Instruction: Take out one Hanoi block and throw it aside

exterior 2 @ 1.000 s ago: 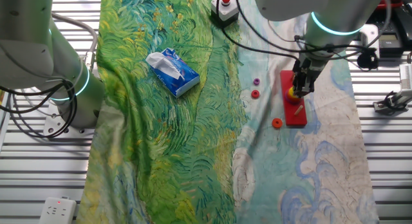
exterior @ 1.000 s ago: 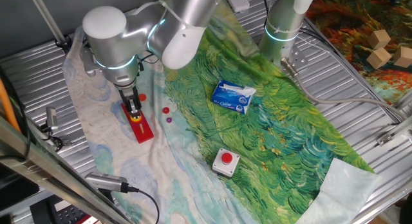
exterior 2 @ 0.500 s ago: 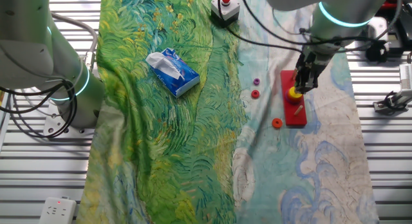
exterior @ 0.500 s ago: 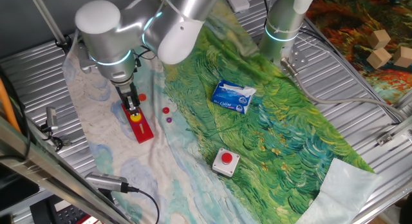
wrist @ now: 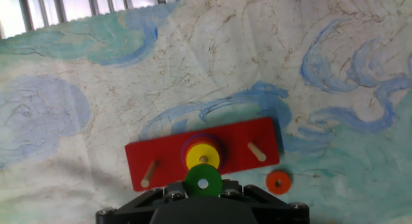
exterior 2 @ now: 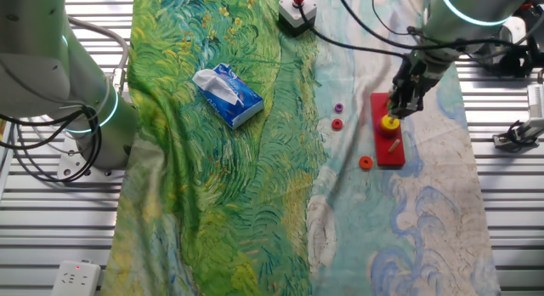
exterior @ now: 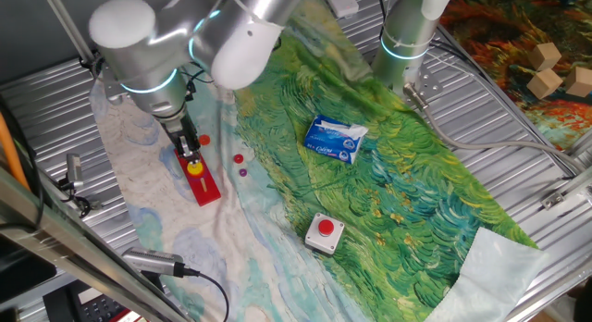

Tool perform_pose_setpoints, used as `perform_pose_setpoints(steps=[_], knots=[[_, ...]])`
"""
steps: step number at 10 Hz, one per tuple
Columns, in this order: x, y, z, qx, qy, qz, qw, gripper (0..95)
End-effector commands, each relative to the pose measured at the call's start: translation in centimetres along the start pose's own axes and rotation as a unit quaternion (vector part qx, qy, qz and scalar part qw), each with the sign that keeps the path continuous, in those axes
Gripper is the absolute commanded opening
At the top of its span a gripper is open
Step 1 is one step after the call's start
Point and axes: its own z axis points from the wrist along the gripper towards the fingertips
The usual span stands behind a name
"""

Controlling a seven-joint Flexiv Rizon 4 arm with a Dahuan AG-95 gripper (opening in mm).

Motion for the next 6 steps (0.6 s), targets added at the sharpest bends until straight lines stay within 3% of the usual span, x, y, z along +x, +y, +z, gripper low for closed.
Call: perform_pose_setpoints(steps=[1, 6], knots=[[1.4, 0.3, 0.7, -0.005, -0.005, 0.005, 1.0000, 0.0], [3.4, 4.3, 2.0, -0.020, -0.004, 0.035, 0.9992, 0.0]])
